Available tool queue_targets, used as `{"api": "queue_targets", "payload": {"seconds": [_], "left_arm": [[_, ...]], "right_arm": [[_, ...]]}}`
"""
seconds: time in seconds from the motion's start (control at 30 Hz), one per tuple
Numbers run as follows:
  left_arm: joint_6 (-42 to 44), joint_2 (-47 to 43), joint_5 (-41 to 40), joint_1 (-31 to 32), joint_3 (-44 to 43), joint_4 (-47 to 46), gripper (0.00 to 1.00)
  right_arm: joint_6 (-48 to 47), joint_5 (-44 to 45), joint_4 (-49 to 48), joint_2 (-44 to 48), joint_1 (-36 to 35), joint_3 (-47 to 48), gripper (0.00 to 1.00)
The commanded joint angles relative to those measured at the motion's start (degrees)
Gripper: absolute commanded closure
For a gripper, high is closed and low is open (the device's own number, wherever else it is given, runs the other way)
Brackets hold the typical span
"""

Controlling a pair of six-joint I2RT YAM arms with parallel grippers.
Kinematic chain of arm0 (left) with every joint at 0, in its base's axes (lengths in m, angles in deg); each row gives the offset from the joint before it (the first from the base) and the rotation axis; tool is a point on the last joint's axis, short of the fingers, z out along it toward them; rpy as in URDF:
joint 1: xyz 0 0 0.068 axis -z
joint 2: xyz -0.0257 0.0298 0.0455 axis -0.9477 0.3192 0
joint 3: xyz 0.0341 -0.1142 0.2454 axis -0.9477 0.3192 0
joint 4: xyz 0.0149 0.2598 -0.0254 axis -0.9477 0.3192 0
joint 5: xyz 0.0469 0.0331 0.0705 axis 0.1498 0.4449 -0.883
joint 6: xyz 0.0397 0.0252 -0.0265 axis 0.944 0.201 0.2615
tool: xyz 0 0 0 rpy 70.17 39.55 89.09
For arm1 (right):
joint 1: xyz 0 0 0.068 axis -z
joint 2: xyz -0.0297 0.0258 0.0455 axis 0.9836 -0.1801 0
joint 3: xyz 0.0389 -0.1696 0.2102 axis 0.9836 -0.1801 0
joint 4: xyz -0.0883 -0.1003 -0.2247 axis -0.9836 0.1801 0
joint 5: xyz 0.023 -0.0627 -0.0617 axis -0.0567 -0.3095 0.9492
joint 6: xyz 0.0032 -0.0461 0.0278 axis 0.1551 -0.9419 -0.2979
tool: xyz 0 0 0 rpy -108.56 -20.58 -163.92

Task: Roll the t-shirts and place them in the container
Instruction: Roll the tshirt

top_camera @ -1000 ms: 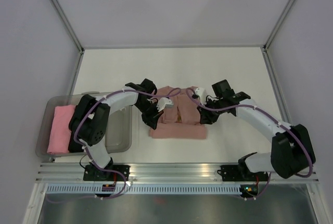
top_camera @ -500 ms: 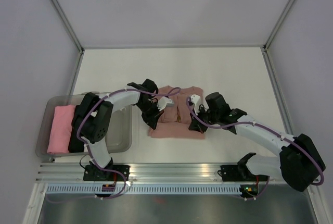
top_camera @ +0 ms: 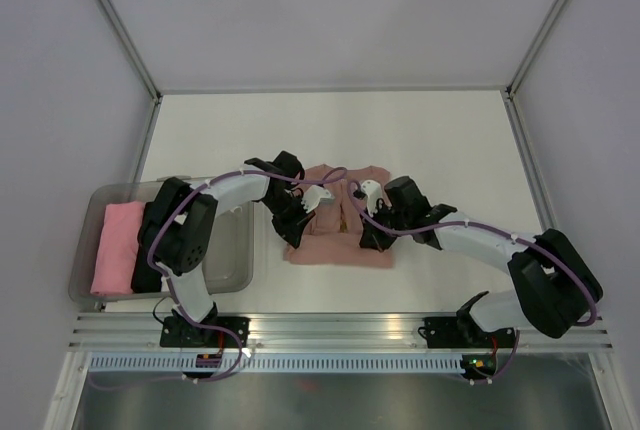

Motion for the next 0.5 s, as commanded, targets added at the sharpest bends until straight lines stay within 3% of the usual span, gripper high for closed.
{"api": "queue_targets", "payload": {"seconds": [0.0,0.17,0.3,0.47], "left_arm": [[-0.46,0.65,-4.80,-0.07,-0.70,-2.75,0.93],[0.07,0.04,-5.41,-0.07,-0.70,-2.84,0.75],[2.43,-2.42,-6.11,-0.07,-0.62,-3.02,0.69],[6.12,-5.93,-6.73,0.02,-0.79,-3.02,0.52]], "right_arm": [[1.52,1.63,0.43,0.69,0.24,2.23,1.00],[6.35,3.47,-1.41,-1.42,0.86,2.23,1.00],[7.85,5.58,-1.42,-2.65,0.86,3.28,1.00],[7.50,4.62,0.43,-5.46,1.48,5.74,1.00]]}}
